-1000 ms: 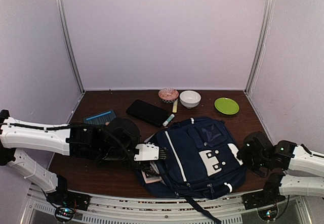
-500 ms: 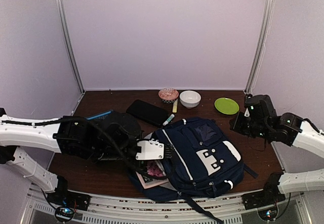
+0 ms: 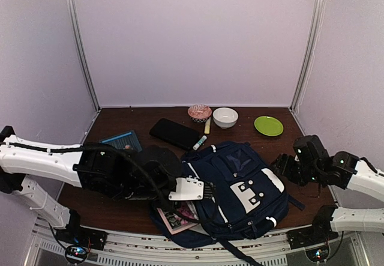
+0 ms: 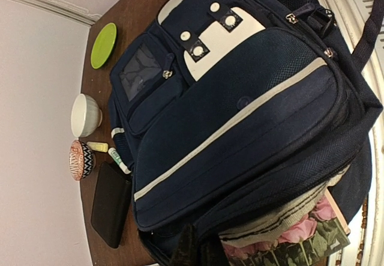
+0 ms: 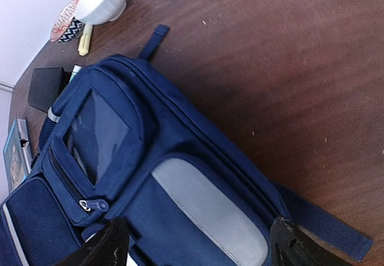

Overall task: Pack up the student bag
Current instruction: Adjust the student bag at the center of the board.

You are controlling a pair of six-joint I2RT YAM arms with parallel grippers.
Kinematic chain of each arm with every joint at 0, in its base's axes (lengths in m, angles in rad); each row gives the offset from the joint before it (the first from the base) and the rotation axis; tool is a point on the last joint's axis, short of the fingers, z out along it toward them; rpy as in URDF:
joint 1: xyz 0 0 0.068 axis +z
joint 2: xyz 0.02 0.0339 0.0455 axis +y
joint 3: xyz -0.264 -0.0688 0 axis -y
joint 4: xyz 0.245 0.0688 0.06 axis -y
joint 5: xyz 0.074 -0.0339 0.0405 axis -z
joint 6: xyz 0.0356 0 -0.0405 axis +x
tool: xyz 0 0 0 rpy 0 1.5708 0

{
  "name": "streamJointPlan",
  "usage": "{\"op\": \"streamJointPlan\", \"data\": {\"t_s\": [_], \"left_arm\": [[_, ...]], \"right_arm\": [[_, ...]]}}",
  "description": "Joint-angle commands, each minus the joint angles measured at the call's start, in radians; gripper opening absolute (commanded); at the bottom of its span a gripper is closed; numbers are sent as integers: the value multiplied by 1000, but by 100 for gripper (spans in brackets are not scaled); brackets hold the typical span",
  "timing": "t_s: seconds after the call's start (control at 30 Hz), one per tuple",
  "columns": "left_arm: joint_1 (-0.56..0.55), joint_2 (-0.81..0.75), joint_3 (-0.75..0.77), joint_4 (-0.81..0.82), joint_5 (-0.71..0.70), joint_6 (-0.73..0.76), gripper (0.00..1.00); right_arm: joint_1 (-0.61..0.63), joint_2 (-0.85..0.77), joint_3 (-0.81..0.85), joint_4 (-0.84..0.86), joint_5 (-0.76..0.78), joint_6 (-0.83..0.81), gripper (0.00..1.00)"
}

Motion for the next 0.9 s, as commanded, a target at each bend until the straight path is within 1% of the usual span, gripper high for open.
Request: {"op": "streamJointPlan", "data": {"t_s": [0.0,0.1,0.2,0.3,0.47,0.53,0.63,0.67,0.77,0.87], "left_arm": [[-14,34,-10,121,34,-63,0],[-21,67,-19,164,54,-72,0],[-24,93,-29,210,57,-72,0],[-28,123,-17,220,58,-72,0],[-41,149,-5,219,55,-73,0],[-49,150,-3,222,57,-81,0],[-65,150,6,222,52,-89,0],[-72,149,10,220,43,-88,0],[-89,146,35,208,1,-85,0],[-104,143,87,173,-70,-98,0]], "right_arm": [[-6,-178,-146,-89,-79,227,81],[-6,-304,-221,-113,-95,291,78],[-6,-358,-276,-116,-106,313,75],[-5,-342,-317,-37,-152,315,64],[-6,-274,-323,55,-158,282,38],[-5,-245,-316,87,-155,265,26],[-5,-208,-282,140,-143,214,3],[-5,-194,-263,161,-140,194,0],[-5,-120,-159,171,-132,96,0],[-4,-36,-30,169,-142,-28,0]]}}
